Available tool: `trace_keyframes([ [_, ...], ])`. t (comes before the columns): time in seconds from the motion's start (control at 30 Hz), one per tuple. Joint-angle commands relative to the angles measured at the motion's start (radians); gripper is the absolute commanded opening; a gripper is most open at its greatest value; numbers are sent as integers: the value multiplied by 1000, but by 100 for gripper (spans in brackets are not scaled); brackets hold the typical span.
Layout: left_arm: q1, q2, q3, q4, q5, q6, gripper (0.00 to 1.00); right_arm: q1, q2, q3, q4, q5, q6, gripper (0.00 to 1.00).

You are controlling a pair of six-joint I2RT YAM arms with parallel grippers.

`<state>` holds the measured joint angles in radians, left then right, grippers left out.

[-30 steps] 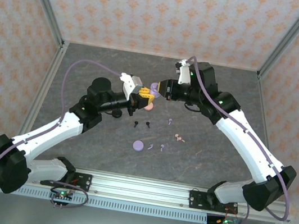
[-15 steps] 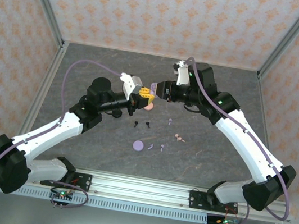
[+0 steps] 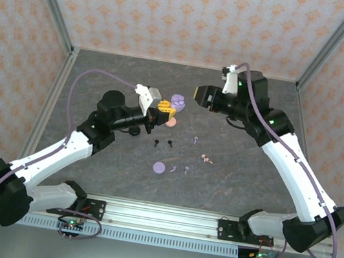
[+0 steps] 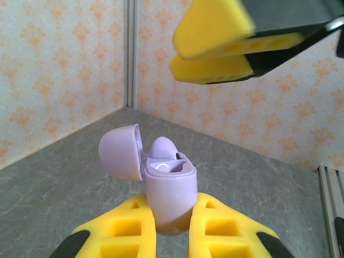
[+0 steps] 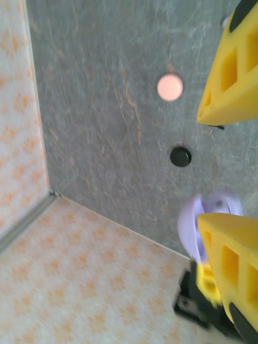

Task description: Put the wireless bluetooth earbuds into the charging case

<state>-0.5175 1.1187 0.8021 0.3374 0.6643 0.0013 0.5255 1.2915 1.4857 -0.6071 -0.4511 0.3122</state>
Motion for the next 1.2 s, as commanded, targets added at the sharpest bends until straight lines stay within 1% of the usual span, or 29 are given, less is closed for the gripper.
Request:
trace_keyframes([
  [0.0, -12, -53, -22, -17, -31, 30, 0, -42, 17, -63, -66, 66, 84, 45],
  [0.1, -12, -82, -36, -34, -41, 37, 0, -50, 80, -86, -121, 103, 91, 43],
  [0.23, -12, -114, -36, -66, -45, 49, 0, -49, 207, -92, -193, 134, 74, 42],
  [0.43, -11, -145, -37, -98, -50, 63, 0, -23, 386, -127, -169, 161, 72, 41],
  [0.7, -11, -158, -43, -107, -46, 65, 0, 12, 589, -59, -188, 242, 26, 40],
  [0.8, -13, -160, -43, -109, -47, 68, 0, 15, 633, -48, -191, 242, 19, 40],
  [1.17, -12, -145, -33, -107, -39, 69, 0, 15, 711, -12, -188, 271, -10, 37],
])
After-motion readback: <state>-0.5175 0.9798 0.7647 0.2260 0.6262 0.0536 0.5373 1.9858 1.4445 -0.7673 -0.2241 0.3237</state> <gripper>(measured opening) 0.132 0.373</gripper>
